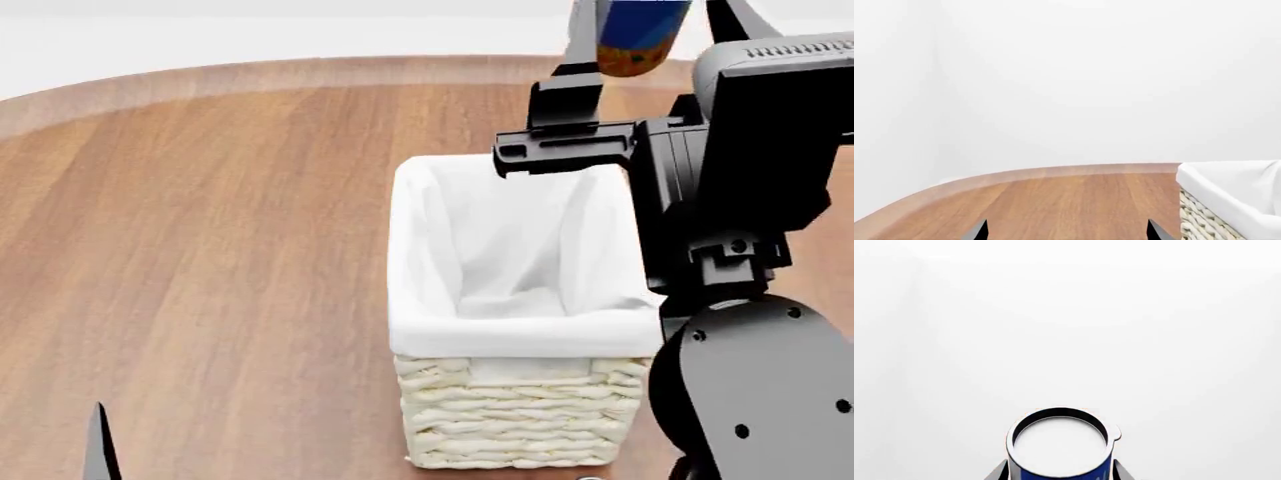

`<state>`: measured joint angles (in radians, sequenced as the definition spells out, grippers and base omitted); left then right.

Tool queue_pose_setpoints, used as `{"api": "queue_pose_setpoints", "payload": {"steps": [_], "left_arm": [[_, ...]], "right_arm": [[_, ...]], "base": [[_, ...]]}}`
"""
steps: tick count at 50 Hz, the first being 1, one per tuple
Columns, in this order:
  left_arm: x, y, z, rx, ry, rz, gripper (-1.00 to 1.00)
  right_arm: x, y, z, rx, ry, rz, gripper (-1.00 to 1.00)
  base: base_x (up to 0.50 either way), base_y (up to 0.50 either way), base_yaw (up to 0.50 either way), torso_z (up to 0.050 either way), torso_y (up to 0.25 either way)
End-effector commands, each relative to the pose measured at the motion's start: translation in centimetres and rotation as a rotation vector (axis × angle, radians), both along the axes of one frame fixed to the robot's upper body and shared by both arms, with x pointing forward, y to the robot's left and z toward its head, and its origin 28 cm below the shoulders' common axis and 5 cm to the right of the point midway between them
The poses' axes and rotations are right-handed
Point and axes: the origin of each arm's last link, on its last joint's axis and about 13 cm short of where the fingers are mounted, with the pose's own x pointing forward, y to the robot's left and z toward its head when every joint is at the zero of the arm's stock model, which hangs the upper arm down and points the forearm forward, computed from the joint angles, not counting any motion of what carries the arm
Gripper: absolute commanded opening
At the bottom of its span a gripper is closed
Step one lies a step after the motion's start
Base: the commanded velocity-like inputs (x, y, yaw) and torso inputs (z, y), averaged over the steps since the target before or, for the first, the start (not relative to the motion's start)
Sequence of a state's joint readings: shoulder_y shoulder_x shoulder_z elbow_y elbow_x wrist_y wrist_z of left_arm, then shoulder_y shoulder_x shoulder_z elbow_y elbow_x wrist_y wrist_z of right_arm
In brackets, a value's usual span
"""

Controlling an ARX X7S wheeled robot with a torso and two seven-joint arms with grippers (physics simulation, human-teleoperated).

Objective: Pick up the alphabet soup and put it in the basket.

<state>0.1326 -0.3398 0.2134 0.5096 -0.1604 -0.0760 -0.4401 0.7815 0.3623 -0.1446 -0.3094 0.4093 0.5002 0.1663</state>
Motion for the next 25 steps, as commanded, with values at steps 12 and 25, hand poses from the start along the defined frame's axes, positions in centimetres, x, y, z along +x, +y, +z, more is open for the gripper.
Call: {"api": "queue_pose_setpoints", "payload": {"steps": [12, 25], "left_arm": [[0.0, 0.0, 0.0, -0.001, 0.004, 0.002, 1.0], [0.1, 0.1, 0.0, -0.004, 0.004, 0.004, 1.0]], "right_arm": [[8.5, 2.7, 3.4, -0.065, 0.081, 0.003, -1.0], [9.6, 3.9, 3.9, -0.109, 0.18, -0.018, -1.0]], "base": [[0.0, 0.0, 0.0, 0.0, 0.001], [0.0, 0.0, 0.0, 0.0, 0.001]]}}
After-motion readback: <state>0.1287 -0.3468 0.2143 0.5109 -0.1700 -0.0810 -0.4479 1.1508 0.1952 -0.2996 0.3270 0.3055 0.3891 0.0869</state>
